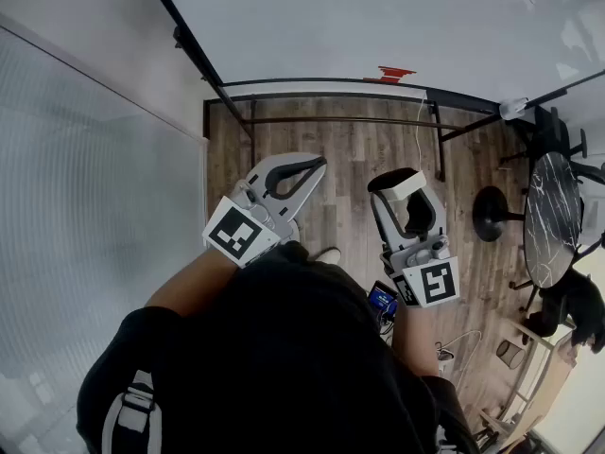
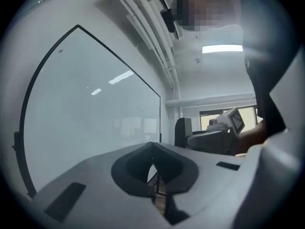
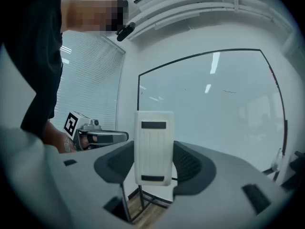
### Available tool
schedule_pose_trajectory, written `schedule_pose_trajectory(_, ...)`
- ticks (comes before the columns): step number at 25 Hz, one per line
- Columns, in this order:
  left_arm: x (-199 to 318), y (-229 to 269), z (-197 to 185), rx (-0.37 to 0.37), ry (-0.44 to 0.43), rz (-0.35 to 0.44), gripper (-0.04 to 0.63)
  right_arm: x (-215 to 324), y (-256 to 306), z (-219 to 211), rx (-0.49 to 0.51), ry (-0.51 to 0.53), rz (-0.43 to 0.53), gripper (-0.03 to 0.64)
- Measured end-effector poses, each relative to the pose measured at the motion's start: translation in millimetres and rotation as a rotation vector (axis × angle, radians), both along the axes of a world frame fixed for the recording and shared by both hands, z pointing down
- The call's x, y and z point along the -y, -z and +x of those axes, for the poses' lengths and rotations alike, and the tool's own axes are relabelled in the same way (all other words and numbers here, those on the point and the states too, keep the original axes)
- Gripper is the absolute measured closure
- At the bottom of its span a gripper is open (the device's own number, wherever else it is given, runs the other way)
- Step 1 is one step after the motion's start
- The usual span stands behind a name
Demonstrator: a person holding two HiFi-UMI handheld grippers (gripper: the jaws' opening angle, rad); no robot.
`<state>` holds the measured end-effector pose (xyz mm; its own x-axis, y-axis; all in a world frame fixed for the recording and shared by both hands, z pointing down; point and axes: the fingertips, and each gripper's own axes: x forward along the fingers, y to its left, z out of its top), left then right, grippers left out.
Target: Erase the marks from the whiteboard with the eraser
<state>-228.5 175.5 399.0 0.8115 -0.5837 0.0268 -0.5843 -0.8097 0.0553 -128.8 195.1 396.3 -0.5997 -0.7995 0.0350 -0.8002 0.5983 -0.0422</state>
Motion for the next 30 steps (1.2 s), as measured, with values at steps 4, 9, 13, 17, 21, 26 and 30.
schedule_pose_trajectory(4, -8.0, 5.3, -1.4, 0.006, -0.009, 0.018, 0.591, -5.1, 4.3, -5.0, 0.005, -0.006, 0.006, 0.368)
schedule_pose_trajectory(9, -15.0, 10.2, 3.8, 0.0, -0.019, 0.009, 0.591, -9.7, 8.0, 0.9, 0.012, -0.023, -0.002, 0.368)
schedule_pose_trajectory(13, -14.6, 10.2, 5.7, -0.002, -0.034, 0.013, 0.591, -13.9, 6.3, 2.8, -0.027, -0.013, -0.027, 0.368)
schedule_pose_trajectory(17, -7.0, 12.0, 8.5, -0.009, -0.044, 0.015, 0.591, -10.4, 9.4, 4.8, -0.04, -0.011, -0.034, 0.368)
schedule_pose_trajectory(21, -0.6, 10.0, 12.4, -0.007, -0.053, 0.013, 0.591, -5.9, 9.6, 8.9, -0.04, -0.026, -0.03, 0.368)
schedule_pose_trajectory(26, 3.5, 9.8, 13.3, -0.012, -0.076, 0.005, 0.591, -2.7, 9.3, 9.0, -0.055, -0.04, -0.033, 0.368)
schedule_pose_trajectory(30, 13.2, 7.9, 7.2, -0.012, -0.088, 0.004, 0.591, 5.4, 6.1, 3.2, -0.066, -0.047, -0.044, 0.368)
